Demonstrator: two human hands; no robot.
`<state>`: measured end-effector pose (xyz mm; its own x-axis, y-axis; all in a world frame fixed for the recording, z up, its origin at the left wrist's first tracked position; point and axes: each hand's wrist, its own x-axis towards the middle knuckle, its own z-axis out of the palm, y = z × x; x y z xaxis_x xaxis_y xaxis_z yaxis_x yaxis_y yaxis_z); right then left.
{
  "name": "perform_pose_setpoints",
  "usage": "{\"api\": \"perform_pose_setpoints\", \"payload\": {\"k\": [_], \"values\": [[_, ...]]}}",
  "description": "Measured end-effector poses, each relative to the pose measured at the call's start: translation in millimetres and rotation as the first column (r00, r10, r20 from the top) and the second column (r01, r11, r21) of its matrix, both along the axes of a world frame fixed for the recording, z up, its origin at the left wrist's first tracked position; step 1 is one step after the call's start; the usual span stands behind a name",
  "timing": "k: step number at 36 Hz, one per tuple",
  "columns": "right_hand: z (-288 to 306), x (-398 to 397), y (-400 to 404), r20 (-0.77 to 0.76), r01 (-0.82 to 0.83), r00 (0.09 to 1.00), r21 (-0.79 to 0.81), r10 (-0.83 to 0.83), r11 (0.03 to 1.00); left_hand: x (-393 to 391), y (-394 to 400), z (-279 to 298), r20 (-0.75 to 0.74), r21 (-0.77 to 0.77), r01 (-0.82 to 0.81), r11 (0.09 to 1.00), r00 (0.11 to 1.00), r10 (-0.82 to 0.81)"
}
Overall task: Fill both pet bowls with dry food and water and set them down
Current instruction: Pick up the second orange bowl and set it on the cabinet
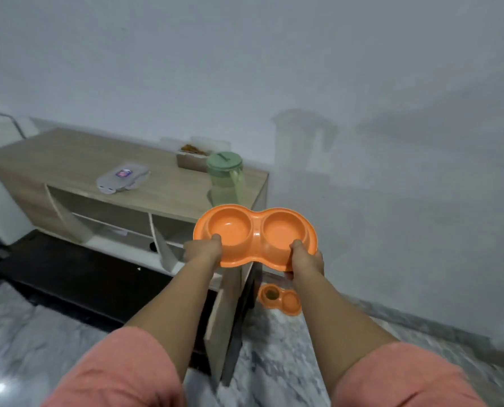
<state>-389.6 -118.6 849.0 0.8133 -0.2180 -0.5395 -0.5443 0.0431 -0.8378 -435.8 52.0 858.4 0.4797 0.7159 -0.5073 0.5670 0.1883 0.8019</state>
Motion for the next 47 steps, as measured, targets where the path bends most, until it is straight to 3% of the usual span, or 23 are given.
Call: {"api": "perform_pose_setpoints", "payload": {"k": [14, 19, 26, 31, 40, 47], "values": [[-3.0, -78.6, 222.6, -0.001, -0.038, 0.999, 0.039, 0.038, 0.999, -77.5, 223.1, 12.0, -0.021, 0.094, -0.001, 0.996, 1.000, 0.003], [-1.1, -77.2, 253.4, -0.025, 0.000, 1.000, -0.007, -0.001, 1.000, -72.8, 256.7, 10.4, -0.018, 0.063, 0.025, 0.998, 1.000, -0.024], [0.9, -42.8, 290.6, -0.056, 0.071, 0.996, -0.049, -0.073, 0.996, -32.7, 291.2, 3.6, -0.019, 0.079, 0.079, 0.994, 0.997, -0.077], [-14.7, 9.2, 318.5, -0.086, 0.105, 0.990, -0.041, -0.108, 0.994, 38.8, 332.3, -39.0, -0.078, 0.129, 0.106, 0.986, 0.992, -0.096], [-35.8, 94.5, 361.9, -0.125, 0.149, 0.979, -0.082, -0.159, 0.985, 121.9, 362.9, -32.7, -0.118, 0.147, 0.166, 0.975, 0.982, -0.149], [-40.2, 139.0, 381.5, -0.152, 0.134, 0.974, -0.208, -0.167, 0.969, 168.4, 387.4, -50.0, -0.204, 0.126, 0.275, 0.953, 0.948, -0.246]]}}
